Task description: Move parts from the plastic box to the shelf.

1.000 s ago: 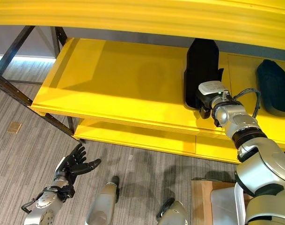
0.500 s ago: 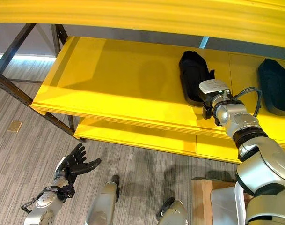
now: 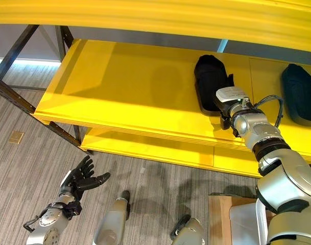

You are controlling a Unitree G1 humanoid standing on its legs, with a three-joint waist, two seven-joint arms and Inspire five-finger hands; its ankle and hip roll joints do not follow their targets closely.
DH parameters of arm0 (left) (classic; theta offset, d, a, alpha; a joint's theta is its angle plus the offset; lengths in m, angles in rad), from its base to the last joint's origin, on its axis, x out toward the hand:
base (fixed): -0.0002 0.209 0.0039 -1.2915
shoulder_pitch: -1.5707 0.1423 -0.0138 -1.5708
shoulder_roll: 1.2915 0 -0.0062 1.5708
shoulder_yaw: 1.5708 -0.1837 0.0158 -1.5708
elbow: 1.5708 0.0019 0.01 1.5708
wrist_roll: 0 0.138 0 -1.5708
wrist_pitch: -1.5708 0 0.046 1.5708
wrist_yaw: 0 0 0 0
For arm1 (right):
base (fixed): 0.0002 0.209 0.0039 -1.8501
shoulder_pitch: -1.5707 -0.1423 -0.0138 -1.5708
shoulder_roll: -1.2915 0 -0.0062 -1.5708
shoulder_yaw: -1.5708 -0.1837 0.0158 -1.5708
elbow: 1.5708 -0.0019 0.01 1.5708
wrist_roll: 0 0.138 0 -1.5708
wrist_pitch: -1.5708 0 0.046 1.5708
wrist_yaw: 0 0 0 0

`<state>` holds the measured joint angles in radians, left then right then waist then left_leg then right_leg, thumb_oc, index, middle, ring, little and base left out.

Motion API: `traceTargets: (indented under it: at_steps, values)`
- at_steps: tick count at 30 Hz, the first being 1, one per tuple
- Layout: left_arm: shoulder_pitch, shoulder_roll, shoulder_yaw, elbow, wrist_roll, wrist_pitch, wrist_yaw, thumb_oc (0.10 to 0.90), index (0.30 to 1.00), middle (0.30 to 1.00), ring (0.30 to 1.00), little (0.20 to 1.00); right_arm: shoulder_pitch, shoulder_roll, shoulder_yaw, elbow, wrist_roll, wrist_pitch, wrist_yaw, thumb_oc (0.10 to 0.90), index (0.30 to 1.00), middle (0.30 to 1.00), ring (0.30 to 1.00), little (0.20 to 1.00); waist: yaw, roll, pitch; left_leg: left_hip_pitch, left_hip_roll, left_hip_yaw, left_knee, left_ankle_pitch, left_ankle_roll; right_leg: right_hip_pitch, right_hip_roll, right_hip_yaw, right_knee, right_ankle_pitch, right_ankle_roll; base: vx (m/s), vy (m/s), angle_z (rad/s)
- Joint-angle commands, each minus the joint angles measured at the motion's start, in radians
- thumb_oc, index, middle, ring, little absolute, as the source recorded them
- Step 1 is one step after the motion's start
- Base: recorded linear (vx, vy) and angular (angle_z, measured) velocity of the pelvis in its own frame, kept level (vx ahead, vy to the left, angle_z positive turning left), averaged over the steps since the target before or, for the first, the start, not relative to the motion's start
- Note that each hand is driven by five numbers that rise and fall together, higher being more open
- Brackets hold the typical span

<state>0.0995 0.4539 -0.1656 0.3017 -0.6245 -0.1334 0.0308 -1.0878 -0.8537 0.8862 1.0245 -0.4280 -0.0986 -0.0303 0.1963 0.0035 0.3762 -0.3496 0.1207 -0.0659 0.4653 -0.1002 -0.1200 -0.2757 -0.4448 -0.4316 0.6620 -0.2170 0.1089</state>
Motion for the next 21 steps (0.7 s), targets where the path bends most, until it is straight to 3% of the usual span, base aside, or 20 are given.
traceTargets:
  at_steps: [1,21]
  values:
    - [-0.028,0.070,0.005,-0.124,-0.030,-0.112,-0.017,0.900,1.000,1.000,1.000,1.000,-0.144,-0.007,-0.043,-0.024,0.032,0.022,-0.032,0.900,1.000,1.000,1.000,1.000,0.028,-0.013,-0.024,0.015,0.040,-0.057,-0.015,-0.026,0.012,0.018,0.011,0.039,0.021,0.050,0.022,0.00,0.000,0.00]
    - [-0.027,0.066,0.003,-0.123,-0.023,-0.105,-0.023,0.900,1.000,1.000,1.000,1.000,-0.083,0.043,-0.053,-0.009,0.063,0.027,0.022,0.900,1.000,1.000,1.000,1.000,0.022,-0.017,-0.004,0.005,0.036,-0.055,0.002,-0.032,0.015,0.014,0.008,0.043,0.027,0.054,0.021,0.00,0.000,0.00]
